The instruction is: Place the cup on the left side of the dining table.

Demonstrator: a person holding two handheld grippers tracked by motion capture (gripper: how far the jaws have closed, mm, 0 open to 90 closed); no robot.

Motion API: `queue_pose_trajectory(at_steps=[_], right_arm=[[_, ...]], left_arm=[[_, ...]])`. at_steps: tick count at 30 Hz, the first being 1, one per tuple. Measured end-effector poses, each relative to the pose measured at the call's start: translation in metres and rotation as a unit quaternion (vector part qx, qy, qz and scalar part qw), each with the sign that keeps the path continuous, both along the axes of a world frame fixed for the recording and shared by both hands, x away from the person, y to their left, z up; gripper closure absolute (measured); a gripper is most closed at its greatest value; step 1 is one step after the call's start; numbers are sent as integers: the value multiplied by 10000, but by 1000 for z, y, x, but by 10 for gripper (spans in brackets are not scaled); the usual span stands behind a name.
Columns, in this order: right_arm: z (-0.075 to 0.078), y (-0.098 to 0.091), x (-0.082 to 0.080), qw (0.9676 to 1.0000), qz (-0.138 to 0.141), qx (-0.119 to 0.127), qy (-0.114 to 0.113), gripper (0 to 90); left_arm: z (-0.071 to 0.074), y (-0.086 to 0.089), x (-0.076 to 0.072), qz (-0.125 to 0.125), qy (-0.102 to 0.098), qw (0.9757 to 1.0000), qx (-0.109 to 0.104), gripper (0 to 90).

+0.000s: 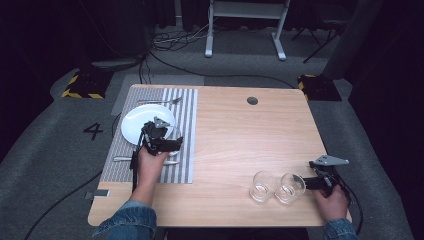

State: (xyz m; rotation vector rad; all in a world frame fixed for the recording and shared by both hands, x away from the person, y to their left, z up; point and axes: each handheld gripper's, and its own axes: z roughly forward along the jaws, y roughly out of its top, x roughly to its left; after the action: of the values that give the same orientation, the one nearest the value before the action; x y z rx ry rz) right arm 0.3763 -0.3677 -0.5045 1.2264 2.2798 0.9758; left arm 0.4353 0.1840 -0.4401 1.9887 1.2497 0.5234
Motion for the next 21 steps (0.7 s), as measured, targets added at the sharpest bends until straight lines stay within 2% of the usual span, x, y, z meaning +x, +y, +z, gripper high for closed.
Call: queue_pose_trajectory(at_steps=[8, 10, 15, 21], right_arm=[[0, 0, 0, 10000, 0, 0, 0, 80], [0, 0, 0, 10000, 0, 0, -1, 79], [0, 0, 0, 10000, 3, 1, 6, 78], [0, 0, 1, 10000, 9, 6, 6, 76]], left_arm=[[12, 4, -14, 55, -297, 9995, 10, 144], [14, 6, -18, 51, -360, 9993, -75, 145], [18, 11, -28, -39, -379, 9989, -277, 148], [24, 16, -45, -128, -424, 9986, -288, 150]])
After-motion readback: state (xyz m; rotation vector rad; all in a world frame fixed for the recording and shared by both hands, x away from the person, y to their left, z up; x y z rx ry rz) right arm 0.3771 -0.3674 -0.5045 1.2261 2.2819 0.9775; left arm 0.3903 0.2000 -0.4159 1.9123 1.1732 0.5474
